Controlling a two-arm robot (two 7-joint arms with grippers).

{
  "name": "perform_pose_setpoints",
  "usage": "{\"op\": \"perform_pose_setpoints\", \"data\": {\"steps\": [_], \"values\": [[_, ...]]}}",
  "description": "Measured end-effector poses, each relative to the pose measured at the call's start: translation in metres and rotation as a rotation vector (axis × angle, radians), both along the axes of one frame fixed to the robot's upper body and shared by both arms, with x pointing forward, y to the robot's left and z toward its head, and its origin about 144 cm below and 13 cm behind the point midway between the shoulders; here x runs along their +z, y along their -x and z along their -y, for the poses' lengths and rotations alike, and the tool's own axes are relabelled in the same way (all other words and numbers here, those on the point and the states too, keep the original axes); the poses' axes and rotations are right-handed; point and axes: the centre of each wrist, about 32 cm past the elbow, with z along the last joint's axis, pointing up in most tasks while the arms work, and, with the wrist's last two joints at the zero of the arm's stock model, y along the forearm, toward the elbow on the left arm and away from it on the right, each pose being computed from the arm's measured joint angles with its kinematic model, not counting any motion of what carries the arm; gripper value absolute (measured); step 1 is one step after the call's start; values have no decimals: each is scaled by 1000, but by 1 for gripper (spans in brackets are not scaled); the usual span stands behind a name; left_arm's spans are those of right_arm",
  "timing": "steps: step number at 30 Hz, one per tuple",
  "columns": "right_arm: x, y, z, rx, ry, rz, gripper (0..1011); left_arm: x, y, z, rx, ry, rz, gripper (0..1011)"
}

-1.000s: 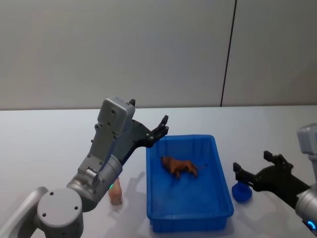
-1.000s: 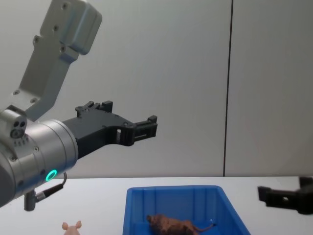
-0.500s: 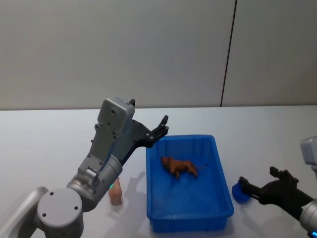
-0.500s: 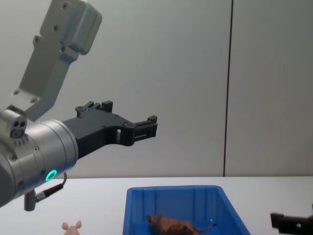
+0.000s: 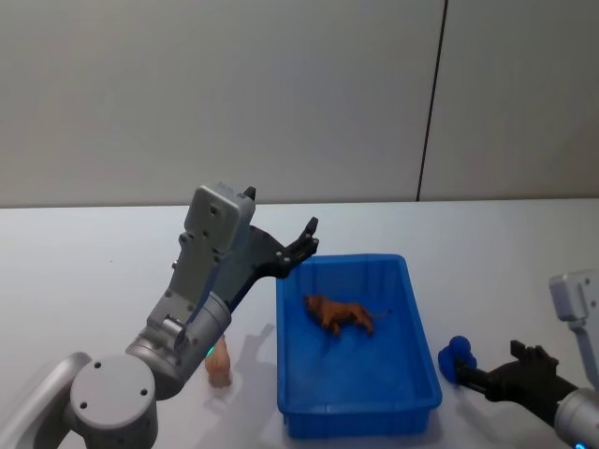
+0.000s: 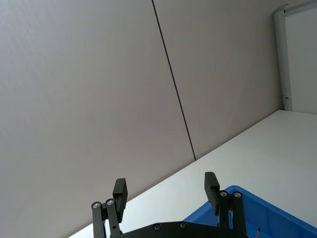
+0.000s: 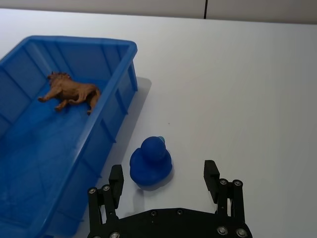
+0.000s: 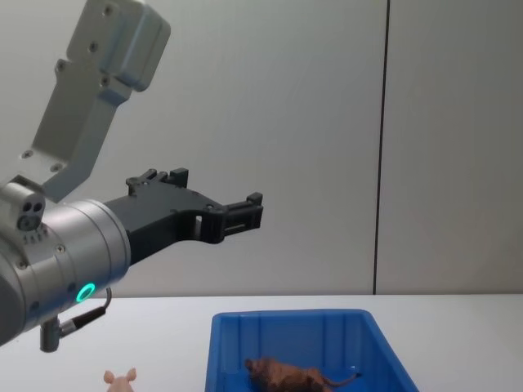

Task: Pick up the two dolls from the table and place them into the box.

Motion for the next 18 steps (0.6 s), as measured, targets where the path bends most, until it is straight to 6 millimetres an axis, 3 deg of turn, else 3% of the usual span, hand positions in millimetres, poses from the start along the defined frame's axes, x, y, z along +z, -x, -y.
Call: {"op": "perform_pose_setpoints", "data": {"steps": [18], "values": [[-17,-32,-16,40,28,-62,1001,0,0,0,0,0,0,1001]]}}
